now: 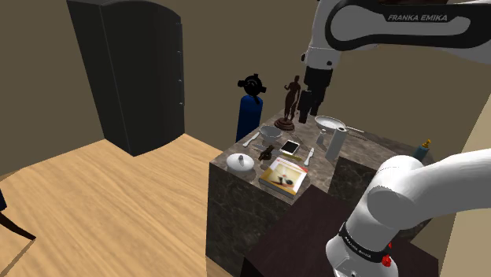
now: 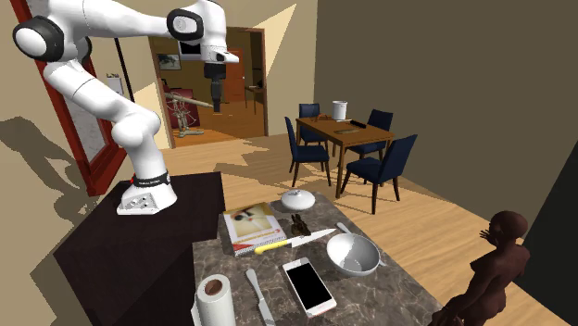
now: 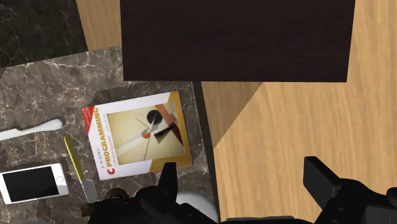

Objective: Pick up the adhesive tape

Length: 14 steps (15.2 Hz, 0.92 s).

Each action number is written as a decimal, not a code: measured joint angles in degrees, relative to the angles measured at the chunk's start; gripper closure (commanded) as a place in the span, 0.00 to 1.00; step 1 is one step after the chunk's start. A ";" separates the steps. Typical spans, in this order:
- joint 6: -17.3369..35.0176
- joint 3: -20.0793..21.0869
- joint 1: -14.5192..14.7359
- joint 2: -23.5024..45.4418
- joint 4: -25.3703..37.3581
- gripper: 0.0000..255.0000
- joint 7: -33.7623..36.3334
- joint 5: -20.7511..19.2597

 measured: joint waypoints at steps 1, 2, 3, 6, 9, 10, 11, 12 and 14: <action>0.00 0.00 0.00 0.00 0.00 0.00 0.00 0.00; 0.77 -0.56 0.00 0.17 -0.50 0.00 -0.95 -0.46; 2.04 -1.18 0.12 0.48 -1.28 0.00 -2.21 -0.97; 6.81 -4.62 0.00 1.40 -4.34 0.00 -7.97 -3.64; 12.57 -7.98 0.15 3.71 -6.87 0.00 -13.64 -6.06; 14.51 -9.49 -0.01 4.62 -7.54 0.00 -15.88 -7.06; 17.09 -10.94 0.06 6.30 -8.15 0.00 -17.97 -7.89; 19.42 -12.20 0.18 7.73 -8.66 0.00 -19.93 -8.57; 23.46 -14.64 0.54 10.76 -8.90 0.00 -23.87 -9.64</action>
